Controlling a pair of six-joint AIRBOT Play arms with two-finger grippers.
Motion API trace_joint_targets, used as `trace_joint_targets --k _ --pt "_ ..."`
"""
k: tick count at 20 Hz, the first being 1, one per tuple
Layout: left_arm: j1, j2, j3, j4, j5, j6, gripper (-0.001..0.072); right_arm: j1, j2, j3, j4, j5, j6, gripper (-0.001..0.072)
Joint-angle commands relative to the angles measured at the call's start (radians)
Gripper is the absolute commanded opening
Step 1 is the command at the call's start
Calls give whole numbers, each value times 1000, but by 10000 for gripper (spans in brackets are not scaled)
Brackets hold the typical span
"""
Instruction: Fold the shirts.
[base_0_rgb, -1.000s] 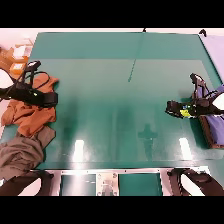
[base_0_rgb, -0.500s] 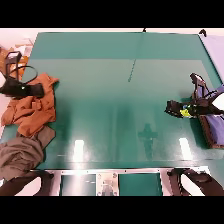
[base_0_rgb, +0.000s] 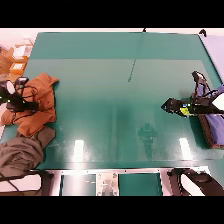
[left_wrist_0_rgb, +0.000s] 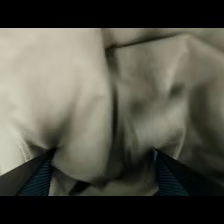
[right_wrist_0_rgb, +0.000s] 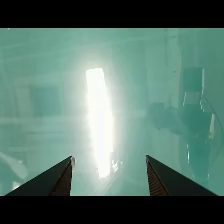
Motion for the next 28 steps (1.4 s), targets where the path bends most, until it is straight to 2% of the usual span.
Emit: trace_joint_targets --k 1,2,3,7,10,15,18,20,24,27,28 --pt "9 -90 -4 8 18 27 526 0 0 0 0 -5 0 521" --pt "9 -90 3 9 8 27 156 0 0 0 0 -6 0 511" --pt "9 -90 20 10 -8 28 30 0 0 0 0 -6 0 510" --pt "-2 -70 207 5 -118 27 27 0 0 0 0 -6 0 494" --pt "-70 10 408 -24 -199 31 27 0 0 0 0 -6 0 494" --pt "-312 167 673 -283 -299 49 27 0 0 2 0 -5 0 493" --pt "-487 180 678 -500 -306 48 27 0 0 17 0 -3 0 493" --pt "-609 159 646 -570 -290 45 28 0 0 32 0 -3 0 493" --pt "-815 56 545 -589 -204 44 29 0 0 51 1 -2 0 493" --pt "-856 -54 517 -594 -174 20 43 0 0 51 0 24 0 493" --pt "-855 -79 518 -593 -159 13 433 0 0 51 0 32 0 493"
